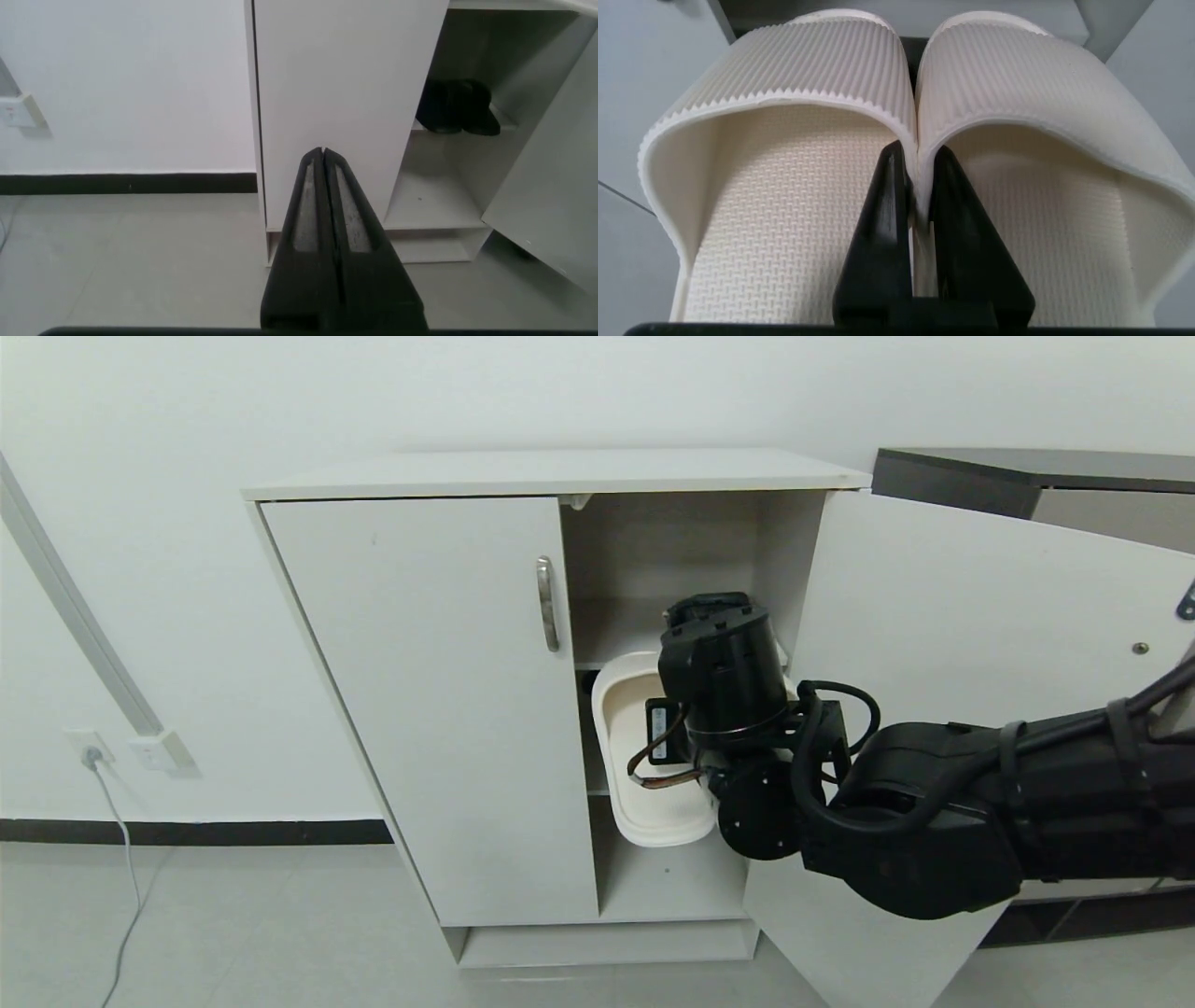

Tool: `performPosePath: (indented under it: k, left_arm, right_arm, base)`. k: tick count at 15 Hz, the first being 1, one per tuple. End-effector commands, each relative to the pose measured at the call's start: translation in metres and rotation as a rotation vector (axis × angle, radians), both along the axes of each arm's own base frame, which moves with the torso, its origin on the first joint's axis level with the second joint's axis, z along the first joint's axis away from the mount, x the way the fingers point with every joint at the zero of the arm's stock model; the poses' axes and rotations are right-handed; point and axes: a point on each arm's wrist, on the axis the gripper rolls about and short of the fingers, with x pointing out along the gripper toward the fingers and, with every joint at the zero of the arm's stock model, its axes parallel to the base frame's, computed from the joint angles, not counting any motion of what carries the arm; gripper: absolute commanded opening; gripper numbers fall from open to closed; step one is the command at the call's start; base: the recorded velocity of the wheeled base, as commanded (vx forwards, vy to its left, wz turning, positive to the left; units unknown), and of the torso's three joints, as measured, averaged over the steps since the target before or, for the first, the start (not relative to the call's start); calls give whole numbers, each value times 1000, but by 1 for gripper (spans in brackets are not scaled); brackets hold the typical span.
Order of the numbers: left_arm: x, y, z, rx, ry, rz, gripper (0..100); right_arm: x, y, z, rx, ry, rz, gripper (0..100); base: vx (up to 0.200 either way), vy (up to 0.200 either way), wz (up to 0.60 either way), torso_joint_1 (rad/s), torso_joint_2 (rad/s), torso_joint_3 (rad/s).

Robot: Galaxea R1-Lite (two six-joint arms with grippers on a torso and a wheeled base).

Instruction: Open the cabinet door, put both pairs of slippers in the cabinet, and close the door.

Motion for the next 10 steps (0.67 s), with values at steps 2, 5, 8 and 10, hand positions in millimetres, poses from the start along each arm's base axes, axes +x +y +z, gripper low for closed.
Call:
performPosePath:
  k: [2,5,8,10]
  left_arm:
    - [0,0,0,0,1,1,0]
    - [0,0,0,0,1,1,0]
    - [0,0,0,0,1,1,0]
    - [0,0,0,0,1,1,0]
  right_arm:
    - [1,1,-3,-6,5,0,0]
    - [2,0,-4,-6,6,-4,0]
    - [1,0,-2,-1,4,-3,0]
    - [1,0,-2,-2,4,-4,0]
  base:
    - [0,0,0,0,0,0]
    - [0,0,0,0,0,0]
    - [0,0,0,0,0,0]
    - [200,0,0,2,0,5]
